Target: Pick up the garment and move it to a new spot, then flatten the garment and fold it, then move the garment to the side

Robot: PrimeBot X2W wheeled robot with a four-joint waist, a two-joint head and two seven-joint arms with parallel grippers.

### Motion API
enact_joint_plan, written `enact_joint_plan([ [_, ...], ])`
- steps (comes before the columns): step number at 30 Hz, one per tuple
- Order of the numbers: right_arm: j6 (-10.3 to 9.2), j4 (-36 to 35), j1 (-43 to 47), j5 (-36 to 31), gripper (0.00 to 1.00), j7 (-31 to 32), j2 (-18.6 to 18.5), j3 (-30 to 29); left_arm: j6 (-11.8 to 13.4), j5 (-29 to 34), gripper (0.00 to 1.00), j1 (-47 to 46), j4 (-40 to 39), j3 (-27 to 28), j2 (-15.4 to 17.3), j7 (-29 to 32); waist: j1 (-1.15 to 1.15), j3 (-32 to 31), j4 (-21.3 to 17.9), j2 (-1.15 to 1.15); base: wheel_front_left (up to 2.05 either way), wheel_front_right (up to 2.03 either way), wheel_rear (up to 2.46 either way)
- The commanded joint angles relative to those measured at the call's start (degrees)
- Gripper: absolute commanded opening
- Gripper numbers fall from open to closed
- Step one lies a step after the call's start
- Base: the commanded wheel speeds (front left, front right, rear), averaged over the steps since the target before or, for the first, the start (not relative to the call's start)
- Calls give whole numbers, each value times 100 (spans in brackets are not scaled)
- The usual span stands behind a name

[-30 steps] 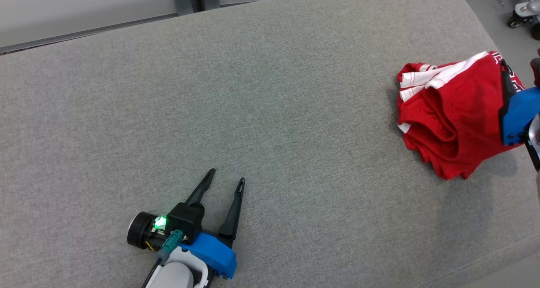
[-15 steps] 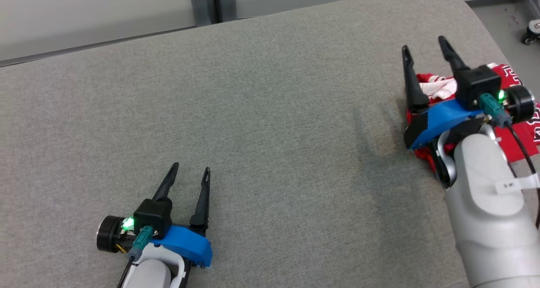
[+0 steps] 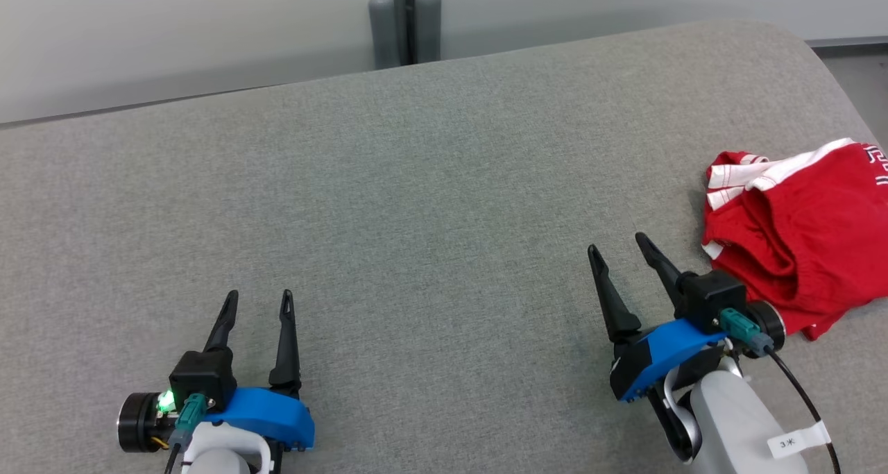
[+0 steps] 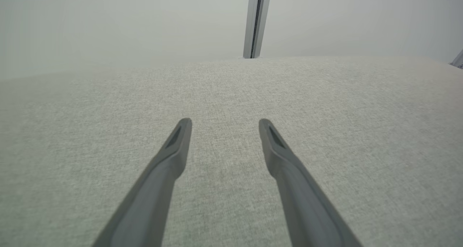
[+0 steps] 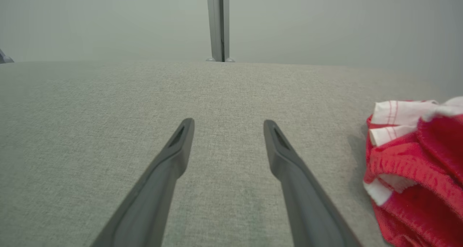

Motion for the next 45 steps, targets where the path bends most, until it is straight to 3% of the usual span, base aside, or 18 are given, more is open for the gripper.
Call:
enact_joint_plan([
  [1,-2,-44,133,40,100,-15,1,36,35,-25,100,33,-33,40,-2,-15,0,-30,37,0,0,0,0],
  [21,-2,-330,1180,446,100,-15,0,-46,334,-234,100,823,-155,162,-21,-14,0,-946,744,0,0,0,0],
  [36,-1,-248,1485,458,100,-15,-1,131,139,-639,100,1177,-138,198,-22,-14,0,-1302,802,0,0,0,0],
  [37,0,-252,1430,490,0,-1,4,126,138,-651,0,1146,-128,204,-19,1,0,-1304,804,0,0,0,0],
  [41,0,-104,1488,558,0,53,4,108,135,-715,0,1180,53,227,-24,57,0,-1306,806,0,0,0,0],
  [45,0,-194,1482,1022,0,188,5,4,99,-1158,0,1095,27,312,-24,208,0,-1305,813,0,0,0,0],
])
